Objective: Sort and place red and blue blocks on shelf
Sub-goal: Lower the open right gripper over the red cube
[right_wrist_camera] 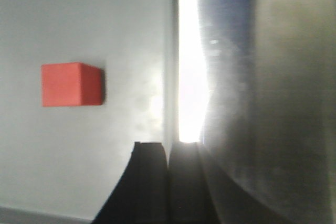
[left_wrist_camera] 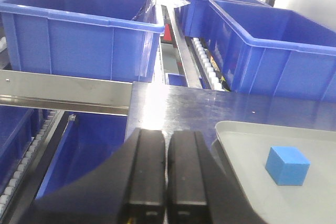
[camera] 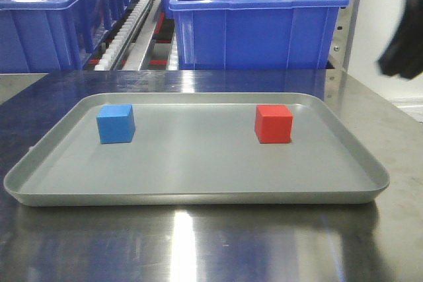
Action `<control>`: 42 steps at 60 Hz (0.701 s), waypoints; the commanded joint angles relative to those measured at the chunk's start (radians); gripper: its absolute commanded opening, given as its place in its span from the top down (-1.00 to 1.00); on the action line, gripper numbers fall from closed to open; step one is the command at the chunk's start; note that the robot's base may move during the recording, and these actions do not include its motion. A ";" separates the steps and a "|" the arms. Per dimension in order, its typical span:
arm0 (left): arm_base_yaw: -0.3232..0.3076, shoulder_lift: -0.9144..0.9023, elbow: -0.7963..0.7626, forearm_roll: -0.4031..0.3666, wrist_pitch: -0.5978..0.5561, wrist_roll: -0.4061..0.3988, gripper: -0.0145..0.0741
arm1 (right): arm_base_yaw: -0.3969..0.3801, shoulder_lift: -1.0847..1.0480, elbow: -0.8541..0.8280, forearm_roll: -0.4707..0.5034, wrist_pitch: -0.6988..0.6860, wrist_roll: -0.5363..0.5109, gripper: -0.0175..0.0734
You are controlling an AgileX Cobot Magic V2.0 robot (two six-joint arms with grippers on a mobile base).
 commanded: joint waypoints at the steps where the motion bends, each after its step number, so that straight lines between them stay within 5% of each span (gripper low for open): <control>1: -0.002 -0.014 0.020 -0.006 -0.081 0.000 0.40 | 0.044 0.022 -0.058 0.011 -0.017 -0.014 0.48; 22: -0.002 -0.014 0.020 -0.006 -0.081 0.000 0.40 | 0.174 0.134 -0.144 0.011 -0.098 -0.119 -0.57; 42: -0.002 -0.014 0.020 -0.006 -0.081 0.000 0.40 | 0.225 0.251 -0.284 0.011 -0.031 -0.119 -0.57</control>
